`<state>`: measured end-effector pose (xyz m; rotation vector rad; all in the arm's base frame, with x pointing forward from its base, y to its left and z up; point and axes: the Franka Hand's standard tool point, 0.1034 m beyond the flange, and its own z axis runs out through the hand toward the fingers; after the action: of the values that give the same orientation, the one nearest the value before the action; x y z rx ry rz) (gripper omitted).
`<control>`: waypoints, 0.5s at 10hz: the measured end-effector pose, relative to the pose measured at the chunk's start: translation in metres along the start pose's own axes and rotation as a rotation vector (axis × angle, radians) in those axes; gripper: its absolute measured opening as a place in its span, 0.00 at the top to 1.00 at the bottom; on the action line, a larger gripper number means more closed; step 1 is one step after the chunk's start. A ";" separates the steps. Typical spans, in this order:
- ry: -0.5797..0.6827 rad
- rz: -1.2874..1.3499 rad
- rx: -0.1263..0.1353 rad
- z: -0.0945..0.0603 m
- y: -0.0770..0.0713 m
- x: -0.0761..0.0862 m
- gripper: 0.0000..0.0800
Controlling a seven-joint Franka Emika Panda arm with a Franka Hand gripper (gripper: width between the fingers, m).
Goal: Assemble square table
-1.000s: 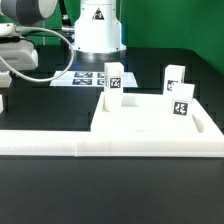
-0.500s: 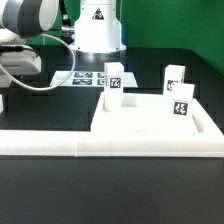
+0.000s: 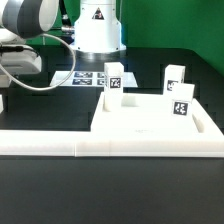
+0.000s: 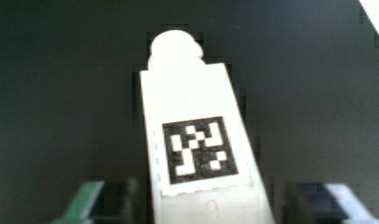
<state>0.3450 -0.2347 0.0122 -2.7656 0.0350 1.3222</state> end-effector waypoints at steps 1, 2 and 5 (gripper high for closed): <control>0.000 0.000 0.000 0.000 0.000 0.000 0.64; 0.000 0.000 0.000 0.000 0.000 0.000 0.64; 0.000 0.000 0.000 0.000 0.000 0.000 0.64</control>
Offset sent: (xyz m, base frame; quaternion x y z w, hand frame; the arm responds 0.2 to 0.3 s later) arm 0.0000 0.0000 0.0000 0.0000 0.0000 0.0000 1.0000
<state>0.3449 -0.2348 0.0123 -2.7655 0.0351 1.3225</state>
